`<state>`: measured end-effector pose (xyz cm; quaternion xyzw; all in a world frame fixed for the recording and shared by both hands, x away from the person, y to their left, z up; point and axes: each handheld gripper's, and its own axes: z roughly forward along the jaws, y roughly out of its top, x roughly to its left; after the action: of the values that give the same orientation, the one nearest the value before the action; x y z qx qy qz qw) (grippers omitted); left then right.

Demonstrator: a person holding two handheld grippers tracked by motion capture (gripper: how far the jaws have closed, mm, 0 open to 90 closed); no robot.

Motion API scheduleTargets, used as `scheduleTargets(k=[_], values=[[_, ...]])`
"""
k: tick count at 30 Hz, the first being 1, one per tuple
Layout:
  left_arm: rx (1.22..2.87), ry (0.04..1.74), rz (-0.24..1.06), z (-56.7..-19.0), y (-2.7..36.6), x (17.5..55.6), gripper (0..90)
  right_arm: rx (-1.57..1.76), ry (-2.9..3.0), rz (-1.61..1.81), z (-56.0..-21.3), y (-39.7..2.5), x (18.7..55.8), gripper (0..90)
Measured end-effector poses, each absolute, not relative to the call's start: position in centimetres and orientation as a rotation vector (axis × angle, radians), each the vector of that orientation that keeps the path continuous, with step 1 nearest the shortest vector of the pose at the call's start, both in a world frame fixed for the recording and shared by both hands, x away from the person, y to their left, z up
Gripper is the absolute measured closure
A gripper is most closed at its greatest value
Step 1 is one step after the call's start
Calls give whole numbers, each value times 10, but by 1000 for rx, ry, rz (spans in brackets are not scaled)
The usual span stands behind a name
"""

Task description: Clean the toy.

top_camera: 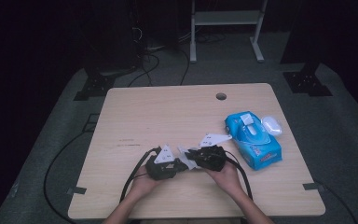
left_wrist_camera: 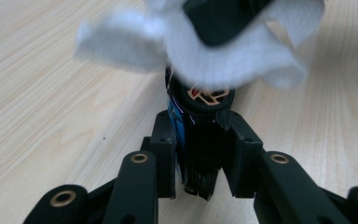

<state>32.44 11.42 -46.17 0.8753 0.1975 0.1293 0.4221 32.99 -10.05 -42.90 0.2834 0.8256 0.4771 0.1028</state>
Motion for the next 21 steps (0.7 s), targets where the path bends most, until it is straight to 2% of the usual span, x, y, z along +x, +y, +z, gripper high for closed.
scheduleTargets(k=[3,9,16,21], values=[[2193,487,335,-462,118,323,686,789,2463,1413,-427,-95,329,828],[2194,476,342,-461,118,322,702,894,2403,1370,-427,-117,336,828],[2200,479,335,-461,118,321,704,793,2486,1443,-426,-91,327,826],[2199,472,339,-461,118,321,706,869,2406,1343,-424,-110,334,827]])
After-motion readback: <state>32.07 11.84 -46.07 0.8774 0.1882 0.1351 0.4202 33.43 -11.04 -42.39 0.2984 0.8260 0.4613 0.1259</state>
